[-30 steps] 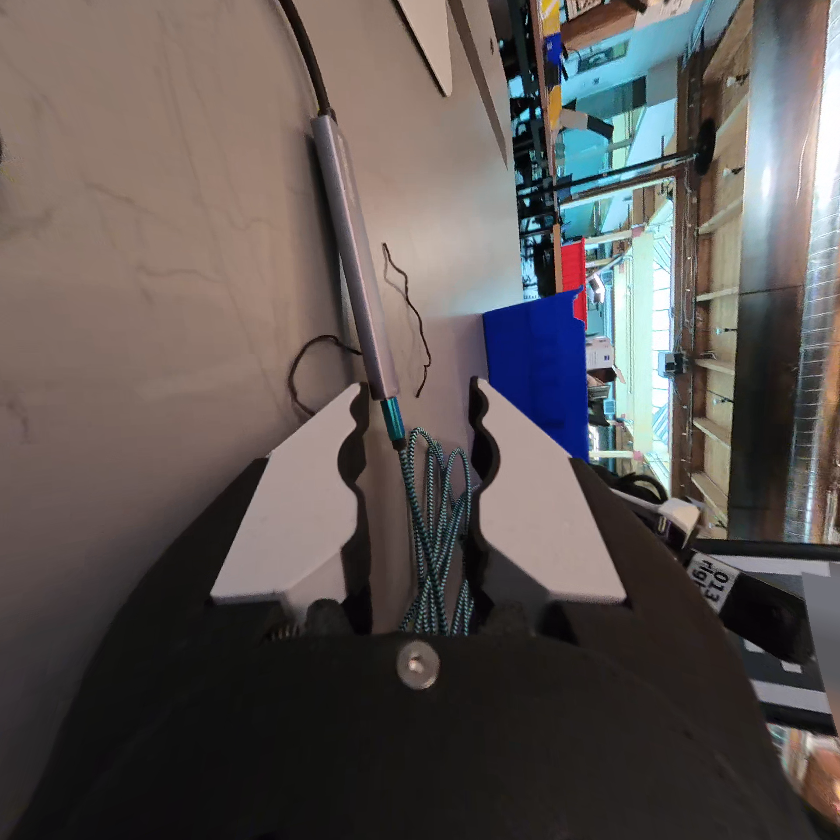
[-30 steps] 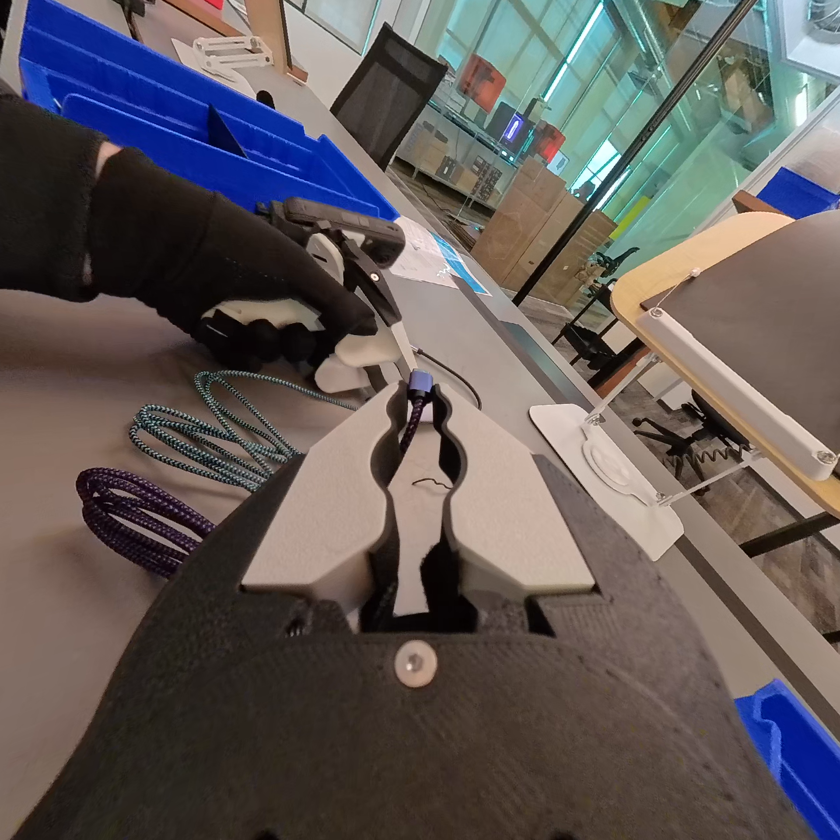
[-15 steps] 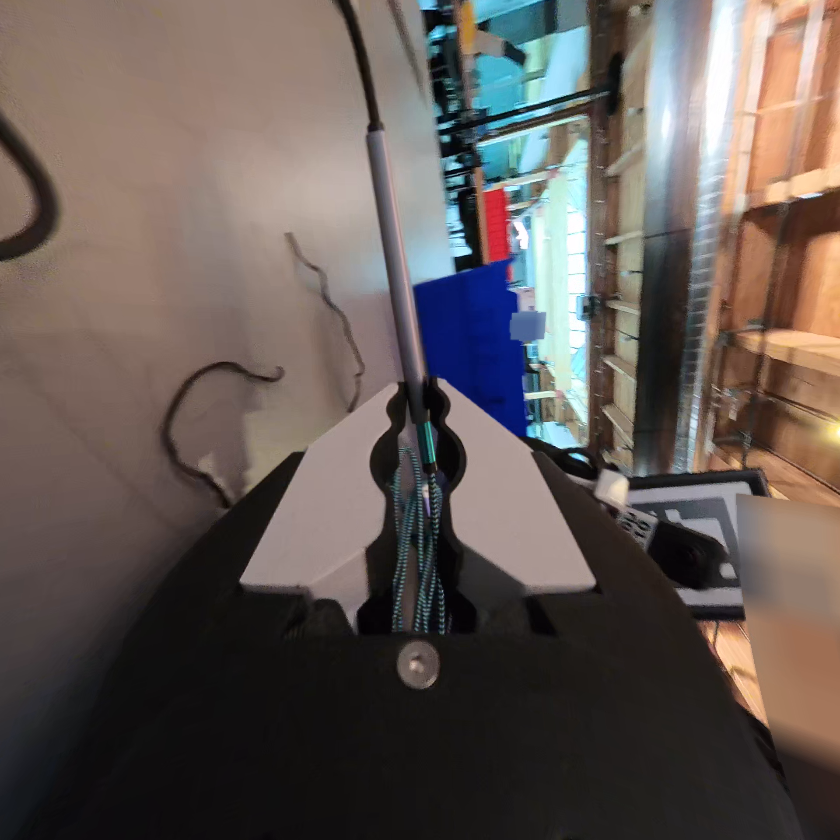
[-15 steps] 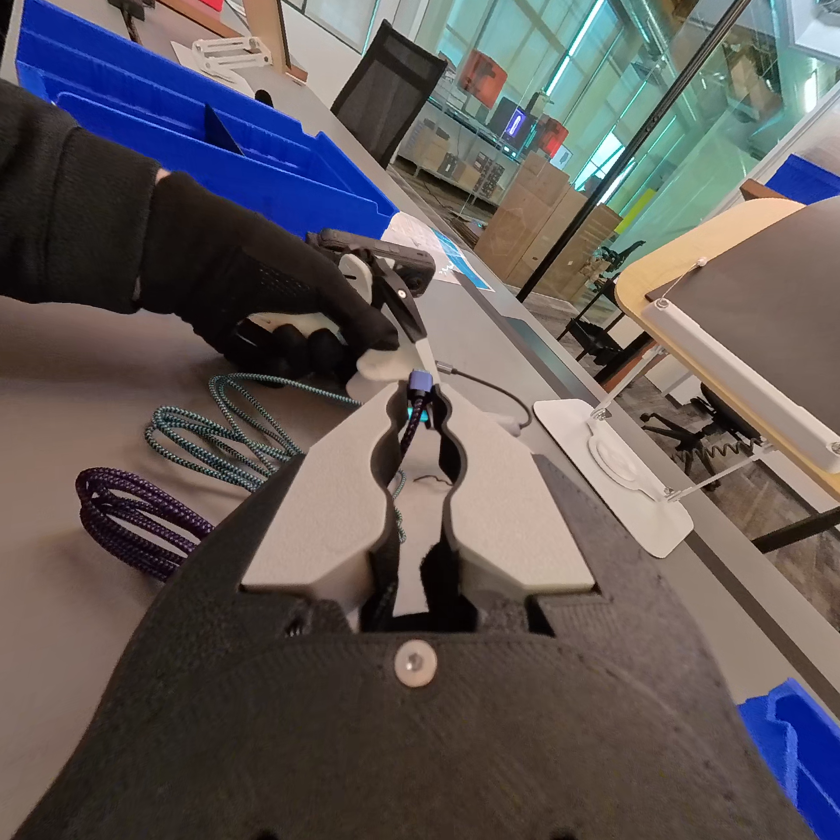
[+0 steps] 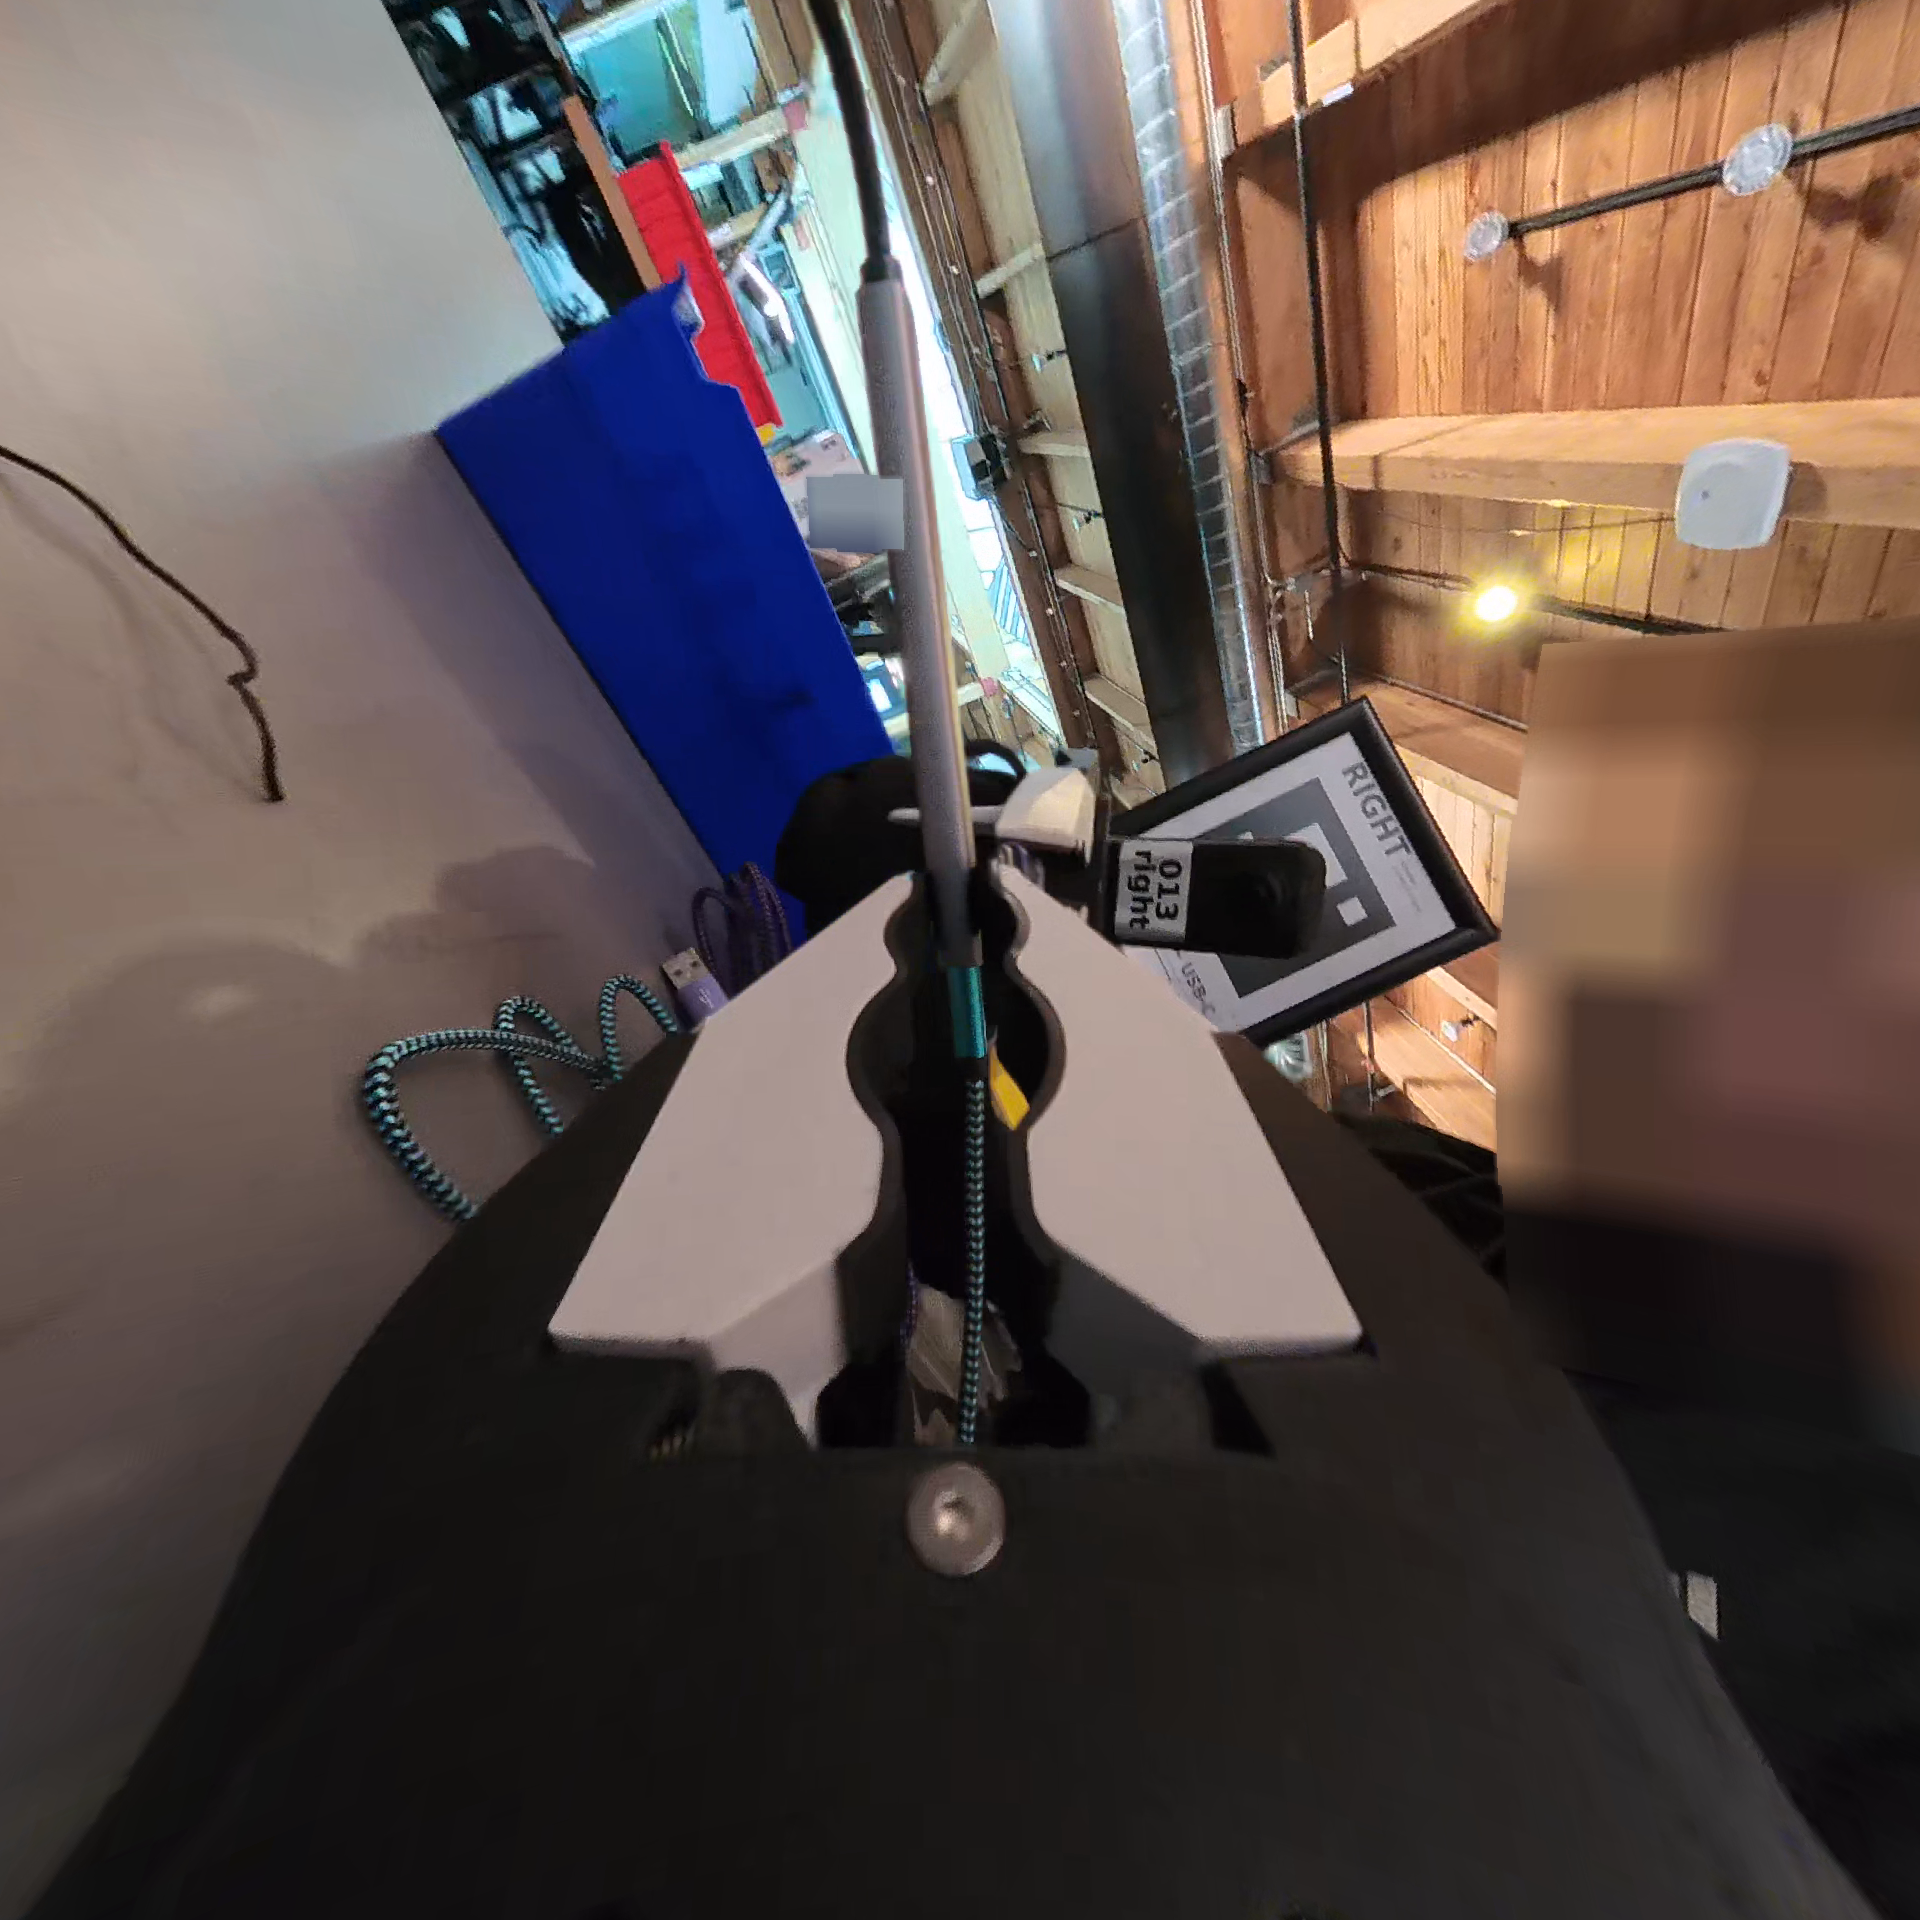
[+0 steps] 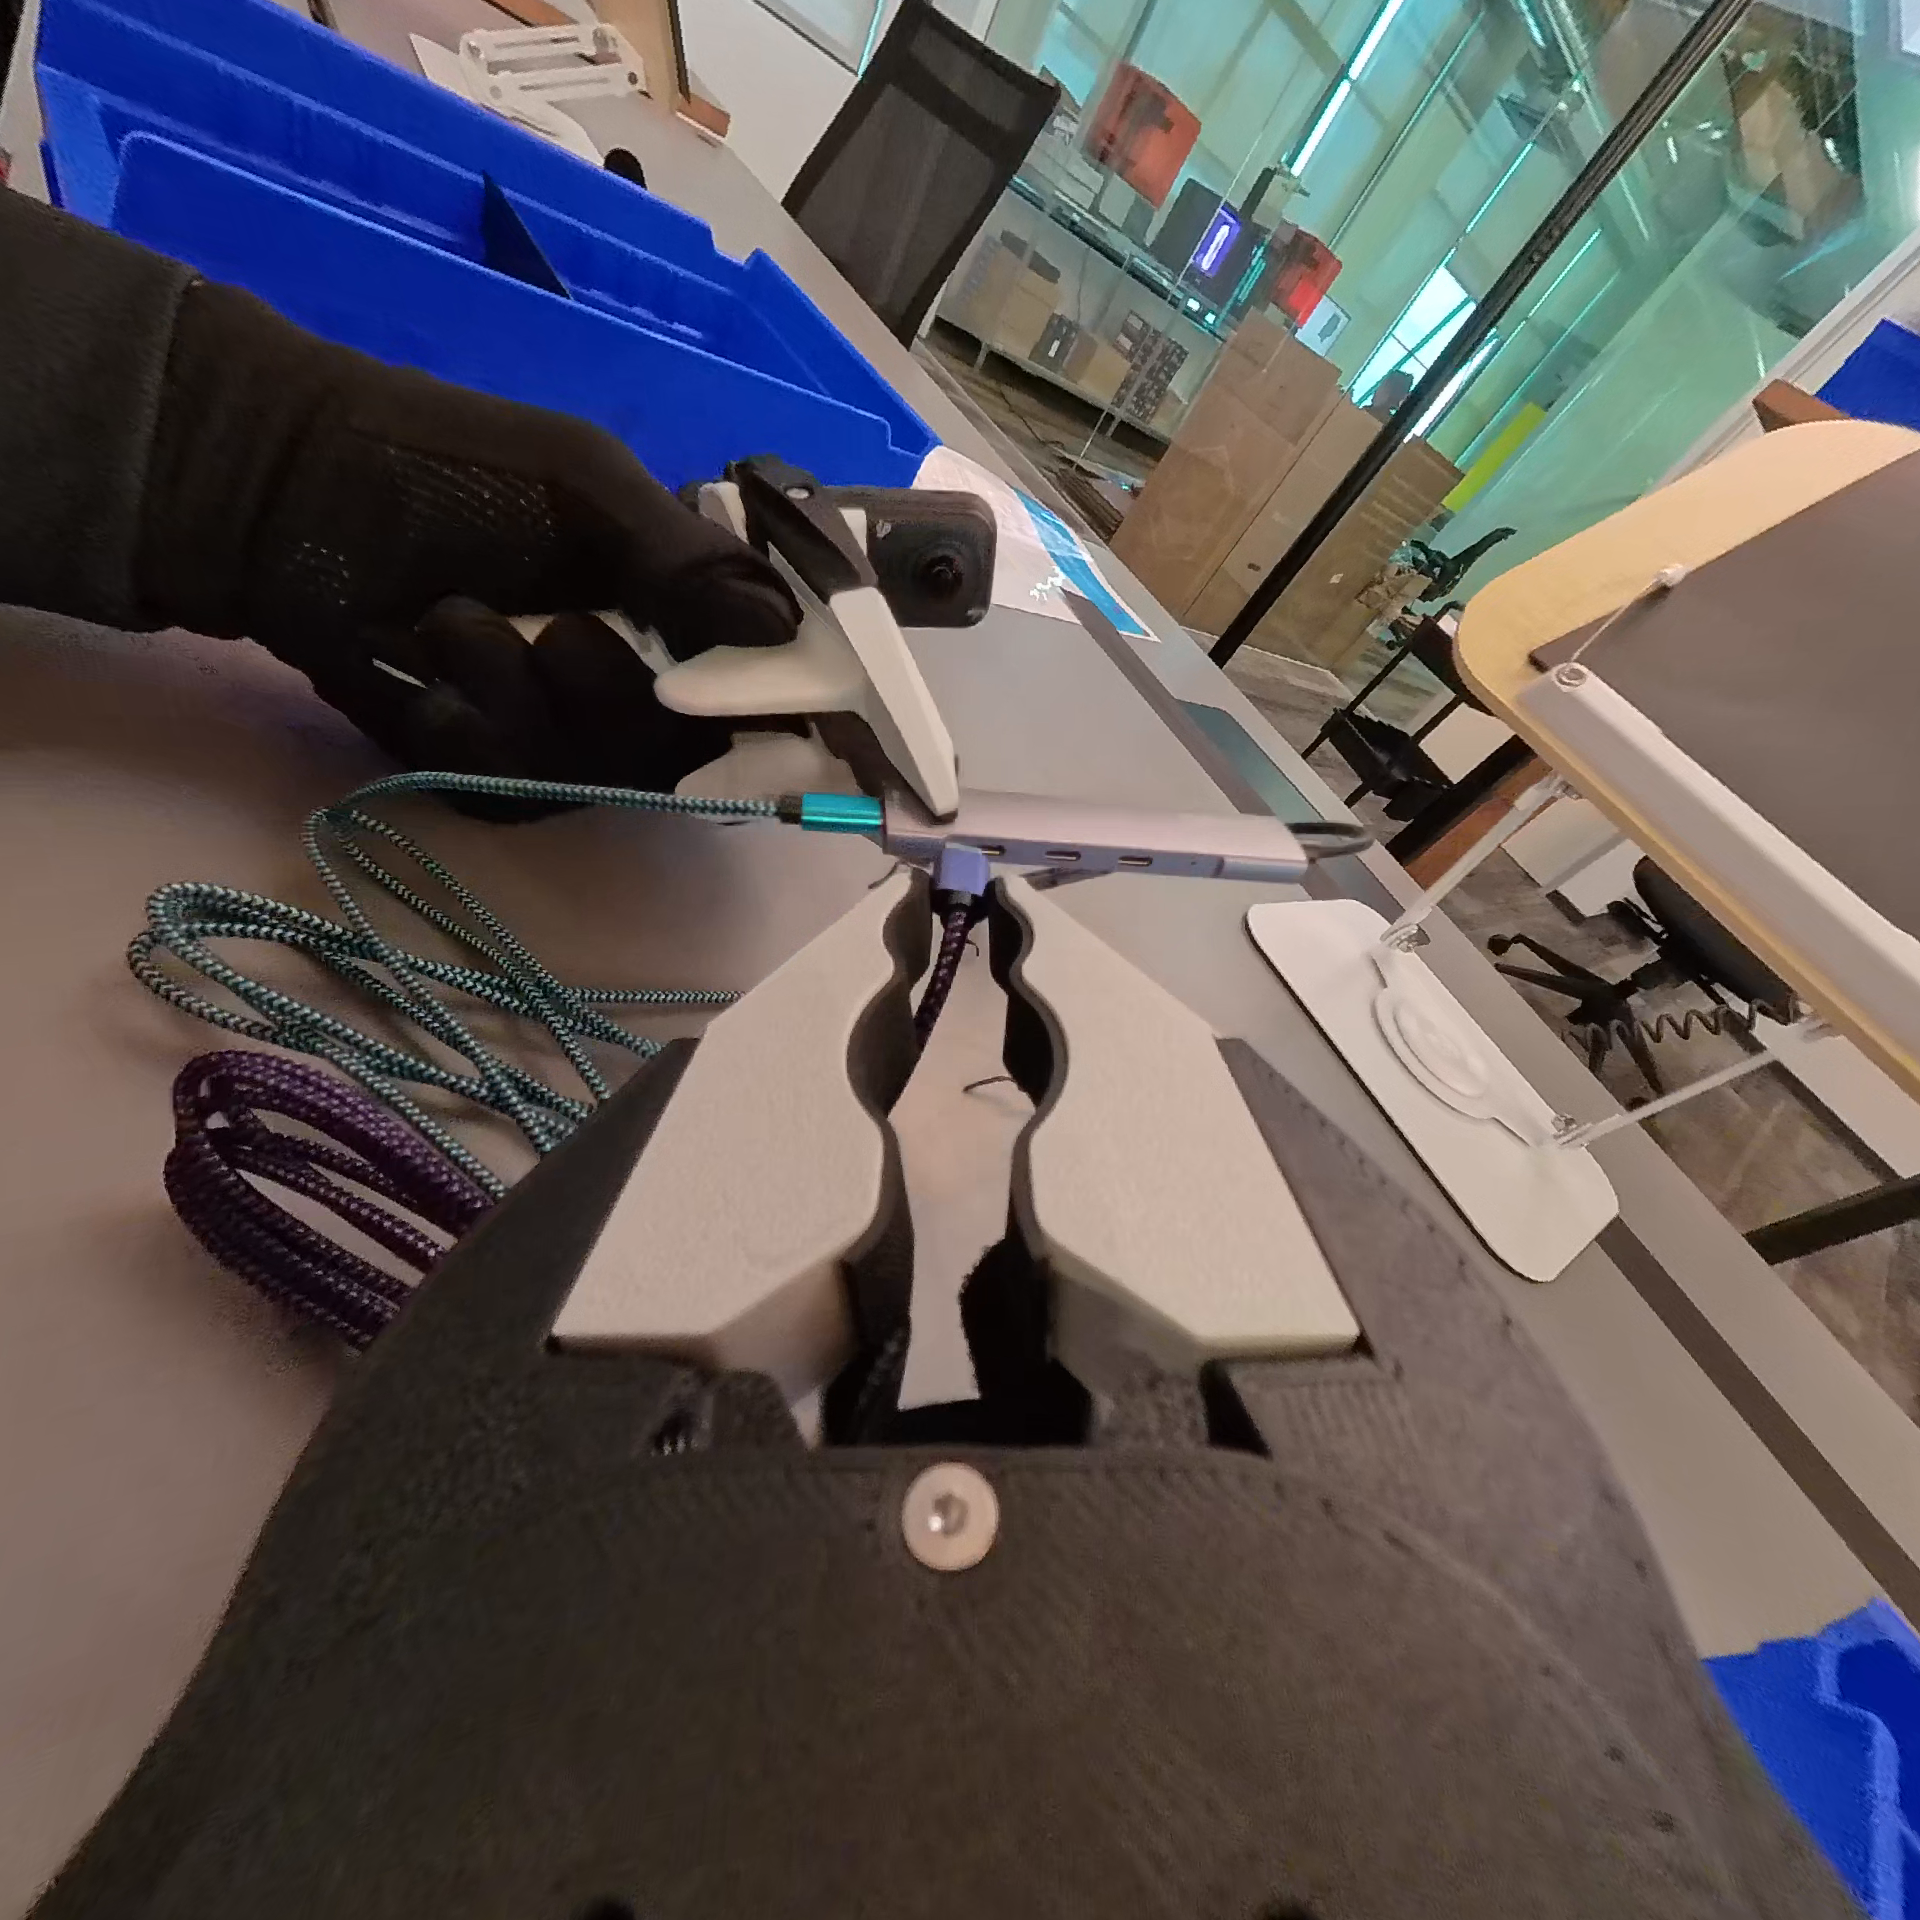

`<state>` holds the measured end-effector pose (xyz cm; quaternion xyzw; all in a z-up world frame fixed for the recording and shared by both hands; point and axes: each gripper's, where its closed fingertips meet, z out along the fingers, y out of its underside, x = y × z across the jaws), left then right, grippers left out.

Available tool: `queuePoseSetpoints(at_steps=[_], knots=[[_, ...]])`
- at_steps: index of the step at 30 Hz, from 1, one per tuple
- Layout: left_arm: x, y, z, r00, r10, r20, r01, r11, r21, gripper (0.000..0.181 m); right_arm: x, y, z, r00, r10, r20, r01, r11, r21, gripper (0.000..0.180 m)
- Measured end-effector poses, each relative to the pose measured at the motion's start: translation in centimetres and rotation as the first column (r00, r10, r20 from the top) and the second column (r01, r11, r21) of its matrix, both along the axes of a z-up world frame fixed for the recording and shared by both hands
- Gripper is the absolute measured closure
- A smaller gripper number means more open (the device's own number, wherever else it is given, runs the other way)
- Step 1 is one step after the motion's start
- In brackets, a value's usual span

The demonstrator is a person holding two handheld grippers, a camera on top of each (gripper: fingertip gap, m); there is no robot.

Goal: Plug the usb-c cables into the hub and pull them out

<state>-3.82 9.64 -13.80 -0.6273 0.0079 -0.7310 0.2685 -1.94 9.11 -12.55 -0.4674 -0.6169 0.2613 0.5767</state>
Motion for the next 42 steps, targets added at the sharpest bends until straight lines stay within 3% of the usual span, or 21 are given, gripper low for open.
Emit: queuePoseSetpoints(at_steps=[29,42], knots=[[1.6,-1.2,0.2,0.991,-0.135,-0.004,0.135,0.990,0.032,0.172,-0.2,-0.2,-0.7,0.999,0.050,0.022,-0.051,0.999,0.014,0.171],[1.7,-0.5,0.5,0.995,-0.105,-0.001,0.105,0.993,0.060,0.171,-0.7,-0.2,-1.0,0.999,0.032,0.021,-0.032,0.999,0.007,0.171]])
